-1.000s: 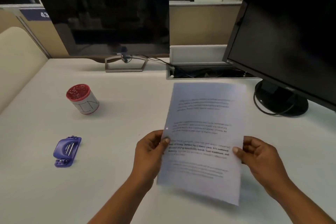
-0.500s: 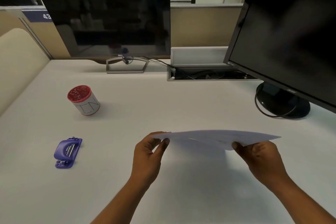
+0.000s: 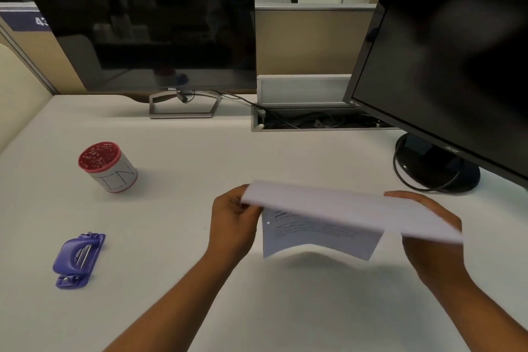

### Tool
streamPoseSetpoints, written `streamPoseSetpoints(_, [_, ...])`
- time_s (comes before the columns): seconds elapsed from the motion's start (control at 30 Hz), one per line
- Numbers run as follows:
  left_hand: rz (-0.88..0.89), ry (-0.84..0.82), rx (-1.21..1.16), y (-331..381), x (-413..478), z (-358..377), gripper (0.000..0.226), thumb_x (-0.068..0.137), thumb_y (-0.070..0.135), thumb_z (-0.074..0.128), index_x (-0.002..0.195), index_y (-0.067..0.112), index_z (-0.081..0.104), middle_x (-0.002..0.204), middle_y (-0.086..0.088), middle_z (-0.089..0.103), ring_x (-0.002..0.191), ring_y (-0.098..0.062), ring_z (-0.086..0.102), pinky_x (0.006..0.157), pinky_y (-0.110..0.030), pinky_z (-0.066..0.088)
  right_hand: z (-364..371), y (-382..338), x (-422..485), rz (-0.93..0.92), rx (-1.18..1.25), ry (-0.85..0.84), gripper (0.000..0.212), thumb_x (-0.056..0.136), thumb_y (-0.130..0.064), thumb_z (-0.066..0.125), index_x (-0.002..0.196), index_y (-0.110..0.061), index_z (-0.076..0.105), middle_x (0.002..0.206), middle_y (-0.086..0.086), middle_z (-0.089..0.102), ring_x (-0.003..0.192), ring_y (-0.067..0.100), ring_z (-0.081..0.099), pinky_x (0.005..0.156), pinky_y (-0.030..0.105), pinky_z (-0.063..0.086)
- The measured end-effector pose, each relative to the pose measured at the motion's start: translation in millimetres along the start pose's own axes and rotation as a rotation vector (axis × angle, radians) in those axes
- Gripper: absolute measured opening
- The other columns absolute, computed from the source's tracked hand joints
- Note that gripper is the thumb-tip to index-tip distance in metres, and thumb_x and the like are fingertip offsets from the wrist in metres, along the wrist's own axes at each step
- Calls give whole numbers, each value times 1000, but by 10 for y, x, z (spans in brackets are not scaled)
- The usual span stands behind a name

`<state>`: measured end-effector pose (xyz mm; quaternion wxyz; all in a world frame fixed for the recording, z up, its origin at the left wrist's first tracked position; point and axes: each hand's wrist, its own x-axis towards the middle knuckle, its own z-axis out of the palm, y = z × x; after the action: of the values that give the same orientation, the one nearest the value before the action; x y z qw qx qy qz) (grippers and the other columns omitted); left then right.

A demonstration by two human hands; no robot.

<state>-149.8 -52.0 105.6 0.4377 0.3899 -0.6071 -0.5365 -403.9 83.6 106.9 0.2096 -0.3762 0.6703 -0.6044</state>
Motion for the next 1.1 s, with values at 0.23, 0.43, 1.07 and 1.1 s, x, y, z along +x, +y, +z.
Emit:
streamPoseSetpoints(0.23, [-79, -131, -32, -249, 519, 443, 36, 87, 3, 70, 84, 38, 80, 90, 11, 80, 87, -11, 76, 77, -21, 58, -264, 298, 387, 88, -85, 112, 21, 88, -8, 71, 80, -28, 73, 71, -20, 75, 56, -4, 65, 56, 6, 49])
streamPoseSetpoints(0.43, [-298, -180, 36, -651, 788, 816, 22, 90, 11, 69, 85, 29, 81, 89, 3, 81, 83, -20, 76, 79, -44, 62, -414, 678, 738, 273, -135, 69, 13, 88, -11, 71, 90, -24, 75, 81, -9, 79, 70, 9, 73, 60, 18, 57])
streamPoseSetpoints(1.07, [-545, -76, 244, -1113, 1414, 1408, 12, 79, 16, 82, 73, 10, 73, 67, -1, 77, 50, -9, 69, 56, -28, 57, -360, 1347, 1740, 463, -304, 91, 28, 87, -8, 73, 114, -1, 70, 89, 3, 70, 76, 13, 65, 67, 21, 50])
streamPoseSetpoints(1.1, [-534, -73, 259, -1103, 1419, 1428, 13, 80, 19, 81, 78, 9, 73, 70, -2, 78, 51, -9, 69, 58, -29, 57, -354, 1340, 1757, 461, -320, 94, 27, 88, -10, 72, 114, -2, 71, 89, 2, 69, 76, 11, 65, 67, 20, 49])
